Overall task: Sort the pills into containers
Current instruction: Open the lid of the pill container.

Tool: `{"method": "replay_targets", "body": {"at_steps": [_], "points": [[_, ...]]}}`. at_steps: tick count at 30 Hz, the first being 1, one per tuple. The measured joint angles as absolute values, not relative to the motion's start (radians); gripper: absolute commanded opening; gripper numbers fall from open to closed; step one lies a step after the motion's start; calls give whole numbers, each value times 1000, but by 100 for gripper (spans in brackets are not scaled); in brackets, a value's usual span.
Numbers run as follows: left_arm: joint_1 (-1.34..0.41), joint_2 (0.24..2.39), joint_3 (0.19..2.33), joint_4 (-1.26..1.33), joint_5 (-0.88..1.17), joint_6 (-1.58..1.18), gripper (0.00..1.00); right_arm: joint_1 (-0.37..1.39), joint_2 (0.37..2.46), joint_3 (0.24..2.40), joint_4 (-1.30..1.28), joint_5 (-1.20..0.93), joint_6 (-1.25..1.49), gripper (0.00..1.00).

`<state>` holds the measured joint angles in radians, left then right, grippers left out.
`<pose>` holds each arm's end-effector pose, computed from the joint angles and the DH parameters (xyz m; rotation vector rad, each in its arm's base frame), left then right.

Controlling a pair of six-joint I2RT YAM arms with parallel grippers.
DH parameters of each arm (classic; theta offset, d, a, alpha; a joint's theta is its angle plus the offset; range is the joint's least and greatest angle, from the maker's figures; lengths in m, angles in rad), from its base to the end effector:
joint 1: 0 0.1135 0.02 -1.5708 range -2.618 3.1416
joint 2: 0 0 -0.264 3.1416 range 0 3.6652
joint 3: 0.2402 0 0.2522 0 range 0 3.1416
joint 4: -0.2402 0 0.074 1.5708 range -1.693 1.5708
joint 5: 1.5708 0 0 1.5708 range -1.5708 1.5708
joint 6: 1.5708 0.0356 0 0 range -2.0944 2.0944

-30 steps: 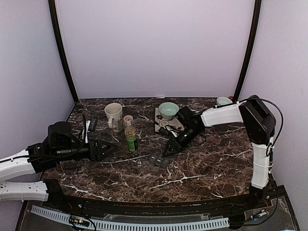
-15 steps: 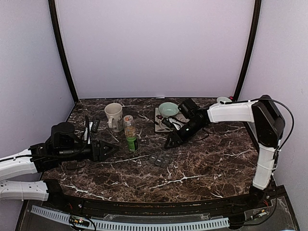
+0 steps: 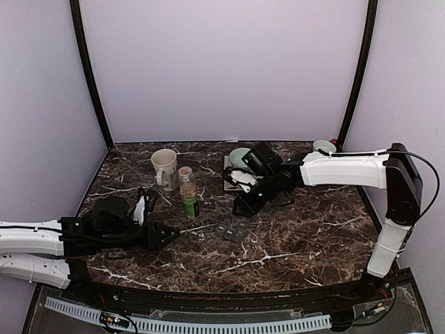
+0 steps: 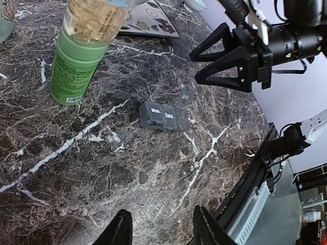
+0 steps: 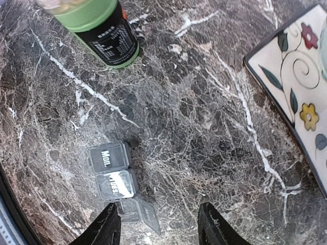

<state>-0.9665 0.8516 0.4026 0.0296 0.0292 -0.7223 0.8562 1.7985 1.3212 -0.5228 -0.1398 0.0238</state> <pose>0.1087 -0.1593 0.2152 0.2847 2.1514 -1.0740 0.2477 0.2931 0.2195 -1.1168 2.3925 0.4970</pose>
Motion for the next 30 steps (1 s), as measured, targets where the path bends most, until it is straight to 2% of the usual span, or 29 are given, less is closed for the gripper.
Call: {"method": "replay_targets", "body": {"at_steps": [15, 30], "points": [[-1083, 1131, 358, 262, -89, -837, 21, 1036, 1781, 1287, -510, 68, -29, 58], [-1093, 1221, 358, 363, -95, -877, 15, 1087, 1890, 1323, -504, 107, -49, 62]]}}
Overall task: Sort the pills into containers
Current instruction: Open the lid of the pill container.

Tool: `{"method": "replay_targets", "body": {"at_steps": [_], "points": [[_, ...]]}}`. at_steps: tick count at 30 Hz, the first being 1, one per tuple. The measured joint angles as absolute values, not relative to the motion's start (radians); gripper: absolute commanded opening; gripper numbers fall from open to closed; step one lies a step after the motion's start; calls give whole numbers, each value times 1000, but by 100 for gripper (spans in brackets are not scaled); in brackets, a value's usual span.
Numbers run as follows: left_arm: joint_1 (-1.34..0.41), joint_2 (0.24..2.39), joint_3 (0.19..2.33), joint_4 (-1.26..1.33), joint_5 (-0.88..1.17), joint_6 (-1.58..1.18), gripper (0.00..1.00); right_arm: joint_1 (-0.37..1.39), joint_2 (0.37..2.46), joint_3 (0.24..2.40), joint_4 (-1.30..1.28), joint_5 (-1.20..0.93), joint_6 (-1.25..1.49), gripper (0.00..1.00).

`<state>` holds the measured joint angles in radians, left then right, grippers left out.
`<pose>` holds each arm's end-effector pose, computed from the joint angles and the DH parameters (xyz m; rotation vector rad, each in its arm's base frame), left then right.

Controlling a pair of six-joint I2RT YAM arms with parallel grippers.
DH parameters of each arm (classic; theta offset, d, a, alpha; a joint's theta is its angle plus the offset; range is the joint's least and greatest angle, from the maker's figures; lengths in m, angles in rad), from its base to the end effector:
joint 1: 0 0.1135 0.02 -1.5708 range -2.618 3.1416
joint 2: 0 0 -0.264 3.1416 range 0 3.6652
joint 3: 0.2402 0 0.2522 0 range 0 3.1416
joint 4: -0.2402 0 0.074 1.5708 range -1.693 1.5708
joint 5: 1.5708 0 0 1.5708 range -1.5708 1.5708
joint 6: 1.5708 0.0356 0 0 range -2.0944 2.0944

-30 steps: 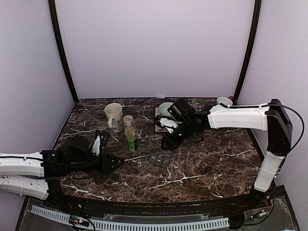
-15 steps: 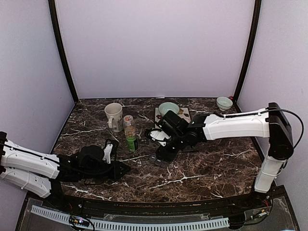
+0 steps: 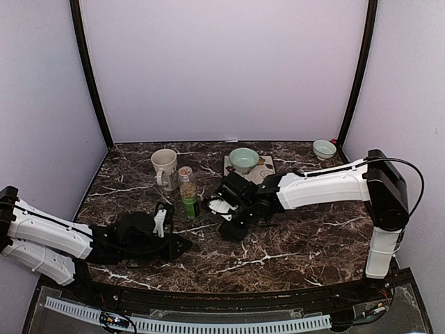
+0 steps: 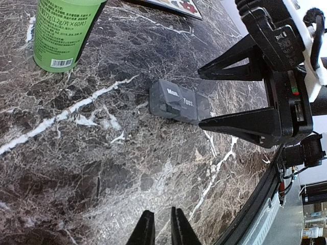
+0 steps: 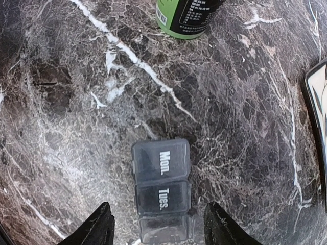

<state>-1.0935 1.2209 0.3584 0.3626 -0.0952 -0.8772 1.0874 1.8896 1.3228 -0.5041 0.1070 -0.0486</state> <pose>0.1089 -0.2032 0.1620 0.1807 2.2563 -1.0593 0.1865 0.3471 0.1873 -1.3939 2.2515 0.2124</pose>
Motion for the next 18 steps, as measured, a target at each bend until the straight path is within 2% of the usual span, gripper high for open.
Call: {"method": "replay_targets", "body": {"at_steps": [18], "points": [[-1098, 1261, 359, 389, -95, -884, 14, 1091, 1985, 1400, -501, 112, -75, 63]]}}
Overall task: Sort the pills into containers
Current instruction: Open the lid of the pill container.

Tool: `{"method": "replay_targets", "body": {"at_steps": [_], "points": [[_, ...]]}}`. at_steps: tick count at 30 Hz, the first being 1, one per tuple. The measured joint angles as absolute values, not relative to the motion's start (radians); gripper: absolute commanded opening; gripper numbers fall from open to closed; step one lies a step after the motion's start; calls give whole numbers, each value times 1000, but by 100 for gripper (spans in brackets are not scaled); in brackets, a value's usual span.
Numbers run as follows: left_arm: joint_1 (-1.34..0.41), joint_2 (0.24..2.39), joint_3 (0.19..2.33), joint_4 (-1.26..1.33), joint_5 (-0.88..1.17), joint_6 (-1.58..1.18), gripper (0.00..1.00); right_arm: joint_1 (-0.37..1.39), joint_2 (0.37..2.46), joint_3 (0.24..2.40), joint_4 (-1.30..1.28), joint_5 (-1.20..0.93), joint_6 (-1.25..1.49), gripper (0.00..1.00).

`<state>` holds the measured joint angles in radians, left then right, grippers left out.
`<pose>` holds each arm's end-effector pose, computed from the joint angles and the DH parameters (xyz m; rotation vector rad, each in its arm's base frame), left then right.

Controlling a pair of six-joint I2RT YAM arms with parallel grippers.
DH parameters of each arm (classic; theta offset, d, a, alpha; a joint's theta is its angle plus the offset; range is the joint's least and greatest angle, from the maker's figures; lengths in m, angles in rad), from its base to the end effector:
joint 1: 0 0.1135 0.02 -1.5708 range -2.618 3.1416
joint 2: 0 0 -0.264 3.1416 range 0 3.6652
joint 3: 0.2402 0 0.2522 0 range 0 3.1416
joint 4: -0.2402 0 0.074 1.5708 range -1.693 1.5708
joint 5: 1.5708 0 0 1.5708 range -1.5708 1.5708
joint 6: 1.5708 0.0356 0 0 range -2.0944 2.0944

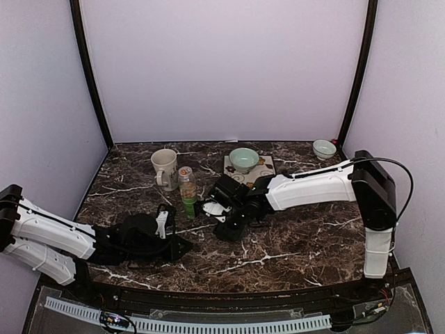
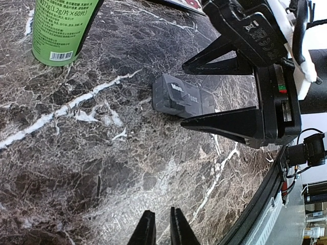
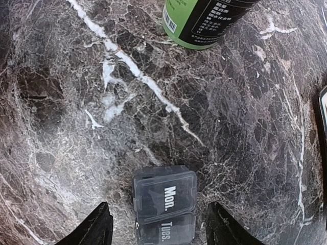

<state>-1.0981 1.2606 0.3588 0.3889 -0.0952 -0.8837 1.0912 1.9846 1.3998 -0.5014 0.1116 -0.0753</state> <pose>0.1094 -0.2066 0.1563 0.1806 2.2709 -1.0540 0.1948 0.3659 0.1732 -1.4336 2.2395 0.1898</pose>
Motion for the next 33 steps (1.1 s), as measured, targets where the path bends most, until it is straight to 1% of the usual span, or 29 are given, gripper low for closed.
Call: {"method": "replay_targets", "body": {"at_steps": [5, 16, 22, 33], "points": [[-1098, 1264, 359, 390, -95, -884, 14, 1091, 1999, 1417, -502, 115, -79, 61], [-1098, 1269, 359, 396, -94, -884, 14, 1091, 2027, 1451, -503, 134, -91, 53], [-1098, 1278, 359, 397, -91, -883, 14, 1091, 2043, 1453, -513, 142, -96, 44], [-1098, 1285, 359, 427, -87, -883, 14, 1091, 2045, 1460, -517, 156, -94, 32]]}}
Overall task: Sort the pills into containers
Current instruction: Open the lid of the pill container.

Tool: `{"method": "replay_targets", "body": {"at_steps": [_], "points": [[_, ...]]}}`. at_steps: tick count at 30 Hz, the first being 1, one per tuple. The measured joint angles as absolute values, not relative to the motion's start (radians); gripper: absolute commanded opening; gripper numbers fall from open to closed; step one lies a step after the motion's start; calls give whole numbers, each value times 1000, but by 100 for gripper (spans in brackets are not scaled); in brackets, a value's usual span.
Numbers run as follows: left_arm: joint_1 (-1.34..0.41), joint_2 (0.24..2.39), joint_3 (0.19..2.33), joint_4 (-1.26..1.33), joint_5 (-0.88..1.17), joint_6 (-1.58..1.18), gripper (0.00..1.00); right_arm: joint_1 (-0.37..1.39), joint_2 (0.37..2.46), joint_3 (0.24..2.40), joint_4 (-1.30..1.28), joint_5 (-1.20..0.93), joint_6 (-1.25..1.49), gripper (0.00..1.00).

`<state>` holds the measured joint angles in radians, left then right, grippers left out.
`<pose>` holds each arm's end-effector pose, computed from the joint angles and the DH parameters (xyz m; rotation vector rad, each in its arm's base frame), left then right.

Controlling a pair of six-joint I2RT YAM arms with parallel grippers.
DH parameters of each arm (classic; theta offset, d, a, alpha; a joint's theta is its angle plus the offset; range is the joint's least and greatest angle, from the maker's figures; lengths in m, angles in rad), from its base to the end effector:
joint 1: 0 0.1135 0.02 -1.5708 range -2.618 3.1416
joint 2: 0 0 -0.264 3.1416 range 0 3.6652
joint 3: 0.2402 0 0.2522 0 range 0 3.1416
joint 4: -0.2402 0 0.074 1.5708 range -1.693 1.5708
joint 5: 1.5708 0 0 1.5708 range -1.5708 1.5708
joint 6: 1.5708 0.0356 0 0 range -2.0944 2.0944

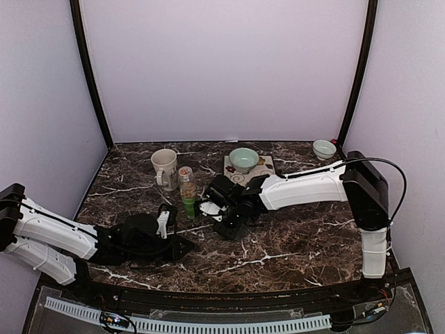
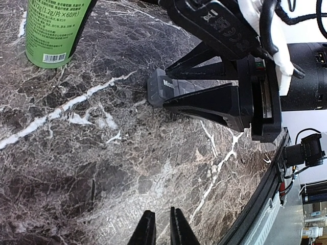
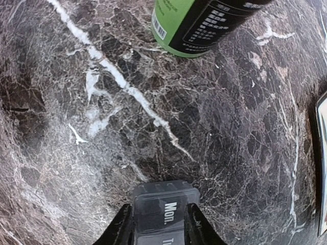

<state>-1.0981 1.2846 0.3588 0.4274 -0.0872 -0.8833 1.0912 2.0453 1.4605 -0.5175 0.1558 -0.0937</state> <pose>0.1106 -0.2095 0.1548 0.1846 2.2605 -1.0727 0.2021 0.3765 0.1657 -1.4414 2.2300 0.1210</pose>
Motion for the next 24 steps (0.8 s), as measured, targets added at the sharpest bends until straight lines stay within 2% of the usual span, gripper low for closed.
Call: {"method": "replay_targets", "body": {"at_steps": [4, 11, 24], "points": [[-1098, 1297, 361, 434, -86, -883, 14, 1091, 2045, 1461, -516, 154, -93, 33], [-1098, 1315, 364, 440, -73, -883, 14, 1091, 2045, 1461, -520, 146, -84, 49], [-1098, 1317, 373, 448, -64, -882, 14, 1091, 2045, 1461, -522, 154, -70, 58]]}}
